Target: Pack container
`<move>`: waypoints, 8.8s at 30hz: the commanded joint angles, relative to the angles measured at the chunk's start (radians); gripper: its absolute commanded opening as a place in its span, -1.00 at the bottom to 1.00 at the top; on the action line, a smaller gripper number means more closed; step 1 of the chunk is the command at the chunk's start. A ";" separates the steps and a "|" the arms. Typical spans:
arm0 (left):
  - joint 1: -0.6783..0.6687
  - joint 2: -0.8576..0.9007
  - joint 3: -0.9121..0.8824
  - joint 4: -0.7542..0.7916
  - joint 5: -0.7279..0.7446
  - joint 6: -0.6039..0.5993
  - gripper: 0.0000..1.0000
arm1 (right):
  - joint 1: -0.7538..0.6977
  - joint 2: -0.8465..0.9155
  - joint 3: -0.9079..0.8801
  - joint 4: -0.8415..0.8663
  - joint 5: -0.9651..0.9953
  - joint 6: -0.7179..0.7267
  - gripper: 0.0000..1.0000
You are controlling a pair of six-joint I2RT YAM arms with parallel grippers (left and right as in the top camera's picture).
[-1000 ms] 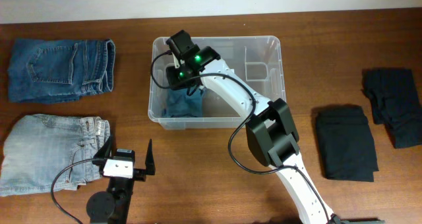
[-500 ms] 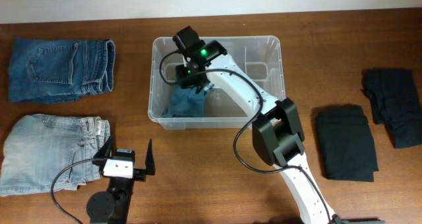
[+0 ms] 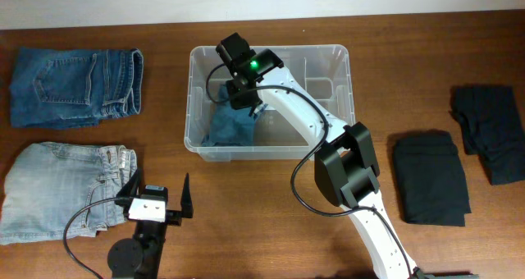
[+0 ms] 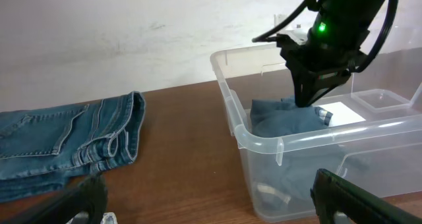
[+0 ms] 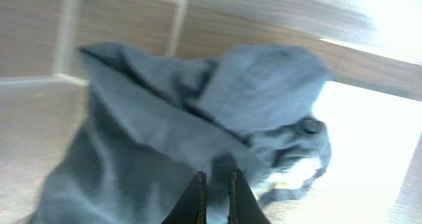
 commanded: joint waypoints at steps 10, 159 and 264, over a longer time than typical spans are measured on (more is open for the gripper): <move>0.005 -0.005 -0.004 -0.002 0.007 0.016 0.99 | -0.005 -0.003 -0.006 -0.045 -0.061 0.063 -0.83; 0.005 -0.005 -0.004 -0.002 0.007 0.016 0.99 | -0.614 -0.340 0.538 -0.639 -0.053 -0.108 0.97; 0.005 -0.005 -0.004 -0.003 0.007 0.016 0.99 | -1.176 0.031 -0.320 -0.021 -0.177 -0.624 0.55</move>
